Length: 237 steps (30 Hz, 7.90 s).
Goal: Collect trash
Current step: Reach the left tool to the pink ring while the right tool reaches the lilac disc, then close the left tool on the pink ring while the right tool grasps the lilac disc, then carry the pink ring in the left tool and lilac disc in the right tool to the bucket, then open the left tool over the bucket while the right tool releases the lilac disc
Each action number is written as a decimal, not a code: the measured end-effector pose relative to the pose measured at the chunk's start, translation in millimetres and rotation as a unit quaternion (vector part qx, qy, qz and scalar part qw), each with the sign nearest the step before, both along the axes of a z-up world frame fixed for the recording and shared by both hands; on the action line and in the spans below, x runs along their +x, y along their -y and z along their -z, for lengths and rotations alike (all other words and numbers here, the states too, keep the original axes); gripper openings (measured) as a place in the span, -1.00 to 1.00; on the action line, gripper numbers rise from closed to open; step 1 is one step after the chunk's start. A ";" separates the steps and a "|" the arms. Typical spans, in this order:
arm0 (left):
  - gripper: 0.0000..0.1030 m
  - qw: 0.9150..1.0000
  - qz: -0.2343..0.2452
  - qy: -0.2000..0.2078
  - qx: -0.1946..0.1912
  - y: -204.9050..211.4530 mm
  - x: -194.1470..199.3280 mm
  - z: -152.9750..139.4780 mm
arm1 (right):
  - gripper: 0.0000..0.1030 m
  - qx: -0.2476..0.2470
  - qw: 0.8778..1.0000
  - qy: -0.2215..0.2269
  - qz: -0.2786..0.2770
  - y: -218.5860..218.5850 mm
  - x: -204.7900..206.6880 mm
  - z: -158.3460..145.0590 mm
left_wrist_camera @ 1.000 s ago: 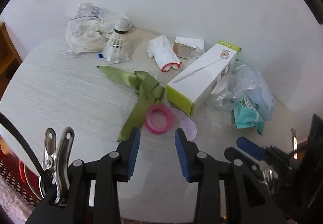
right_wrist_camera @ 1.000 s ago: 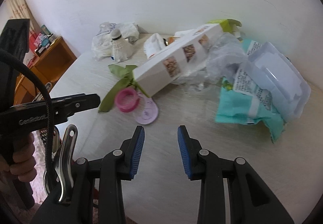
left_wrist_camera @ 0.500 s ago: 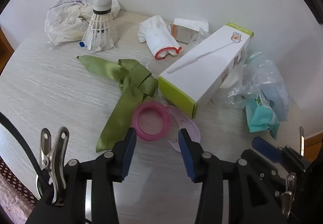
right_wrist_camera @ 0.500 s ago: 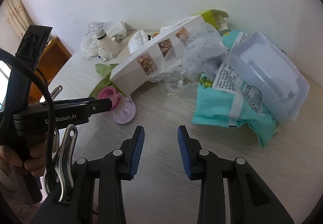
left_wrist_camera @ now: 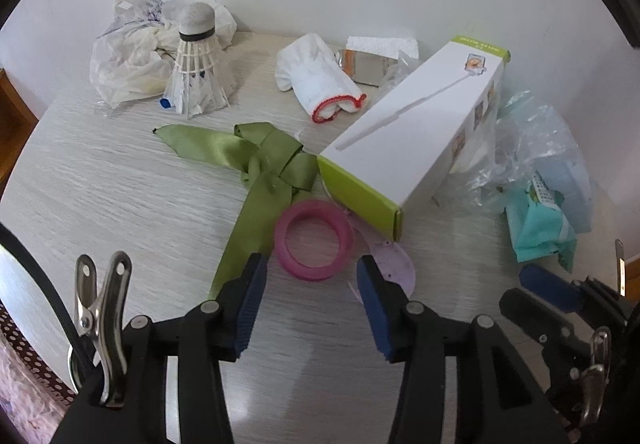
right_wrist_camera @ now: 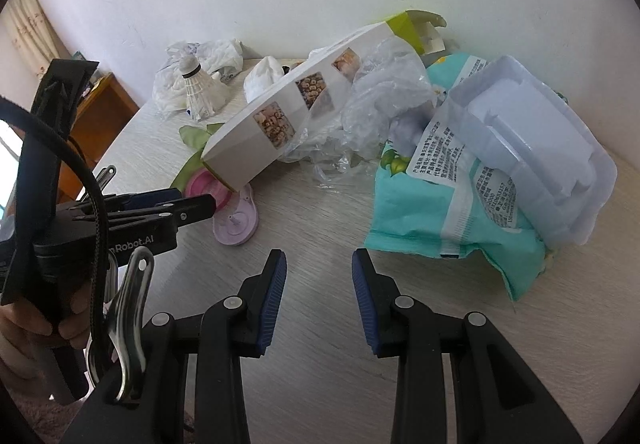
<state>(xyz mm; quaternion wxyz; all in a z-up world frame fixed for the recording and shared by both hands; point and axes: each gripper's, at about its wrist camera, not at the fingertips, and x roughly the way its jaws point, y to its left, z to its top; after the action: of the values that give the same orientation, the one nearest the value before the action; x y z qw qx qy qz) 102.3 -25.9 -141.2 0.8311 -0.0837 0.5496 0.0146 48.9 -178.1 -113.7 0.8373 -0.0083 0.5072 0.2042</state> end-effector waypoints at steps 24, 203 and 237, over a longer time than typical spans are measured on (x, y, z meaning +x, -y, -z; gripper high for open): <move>-0.12 1.000 -0.007 0.023 0.009 -18.5 1.7 8.6 | -0.31 0.003 1.000 -0.008 -0.011 -11.3 7.6 7.0; -0.13 0.923 -0.374 -0.053 -0.073 -361.8 -341.6 157.2 | -0.55 -0.074 0.908 -0.078 -0.406 -456.8 -142.9 176.7; -0.07 0.900 -0.411 -0.104 -0.100 -380.8 -347.5 230.9 | -0.55 -0.129 0.891 -0.098 -0.424 -500.6 -145.4 259.4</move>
<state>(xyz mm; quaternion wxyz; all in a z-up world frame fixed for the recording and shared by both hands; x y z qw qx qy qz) -245.2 354.9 -372.1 0.6768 -0.3831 0.5480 0.3081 -96.5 322.5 -373.1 0.6089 -0.3106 0.5569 0.4718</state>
